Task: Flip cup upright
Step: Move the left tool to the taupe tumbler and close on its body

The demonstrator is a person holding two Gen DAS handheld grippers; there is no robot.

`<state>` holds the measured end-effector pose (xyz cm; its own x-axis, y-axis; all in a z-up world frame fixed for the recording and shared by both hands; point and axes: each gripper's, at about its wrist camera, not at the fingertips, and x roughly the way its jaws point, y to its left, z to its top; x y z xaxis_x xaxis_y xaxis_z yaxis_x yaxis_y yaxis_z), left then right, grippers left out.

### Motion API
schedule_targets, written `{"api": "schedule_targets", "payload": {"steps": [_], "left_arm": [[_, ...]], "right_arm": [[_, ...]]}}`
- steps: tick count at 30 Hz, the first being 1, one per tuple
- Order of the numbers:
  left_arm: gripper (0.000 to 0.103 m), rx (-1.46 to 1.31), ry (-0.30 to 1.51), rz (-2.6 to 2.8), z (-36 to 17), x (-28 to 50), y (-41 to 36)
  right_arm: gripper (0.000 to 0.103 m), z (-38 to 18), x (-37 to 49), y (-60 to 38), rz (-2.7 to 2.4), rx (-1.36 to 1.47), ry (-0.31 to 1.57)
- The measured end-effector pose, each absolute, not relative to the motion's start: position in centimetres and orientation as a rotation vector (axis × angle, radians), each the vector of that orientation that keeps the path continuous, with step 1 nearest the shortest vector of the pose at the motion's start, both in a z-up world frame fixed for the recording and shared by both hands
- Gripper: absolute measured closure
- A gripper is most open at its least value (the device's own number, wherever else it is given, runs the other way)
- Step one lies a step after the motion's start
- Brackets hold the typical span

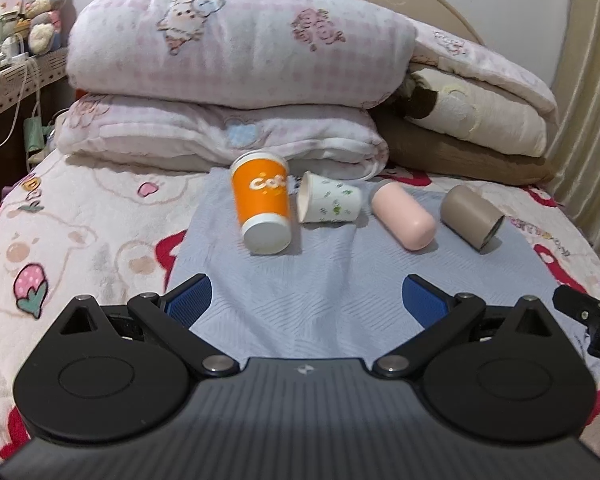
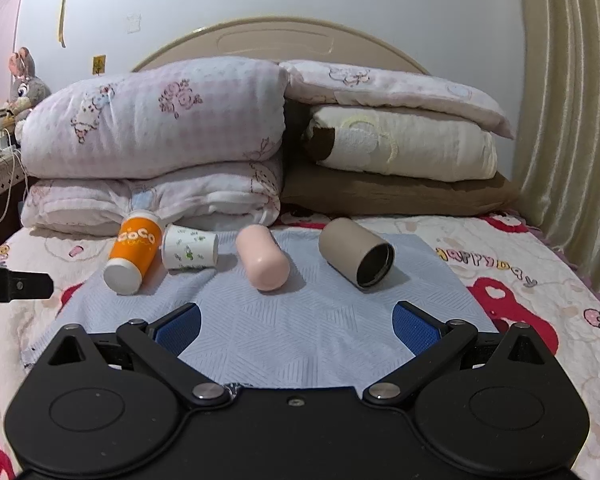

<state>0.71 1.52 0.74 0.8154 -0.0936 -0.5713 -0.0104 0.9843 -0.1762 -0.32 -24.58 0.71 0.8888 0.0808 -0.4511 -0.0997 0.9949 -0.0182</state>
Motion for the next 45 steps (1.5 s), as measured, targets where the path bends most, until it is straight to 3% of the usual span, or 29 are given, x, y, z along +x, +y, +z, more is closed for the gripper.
{"api": "schedule_targets", "payload": {"steps": [13,31,38,45], "left_arm": [[0.000,-0.107,0.583,-0.113,4.4,8.4,-6.7],[0.003,-0.367,0.833,-0.305,-2.5,24.7,-17.9],[0.005,-0.497,0.927,-0.306,-5.9,29.1,-19.1],[0.013,-0.519,0.957,-0.345,-6.9,31.3,-20.2]], "right_arm": [[0.000,2.6,4.7,-28.3,0.237,-0.278,0.362],[0.001,-2.3,20.0,-33.7,0.437,-0.306,0.578],[0.009,-3.9,25.4,-35.3,0.498,-0.238,0.700],[0.009,-5.7,28.4,-34.0,0.520,-0.334,0.731]]}}
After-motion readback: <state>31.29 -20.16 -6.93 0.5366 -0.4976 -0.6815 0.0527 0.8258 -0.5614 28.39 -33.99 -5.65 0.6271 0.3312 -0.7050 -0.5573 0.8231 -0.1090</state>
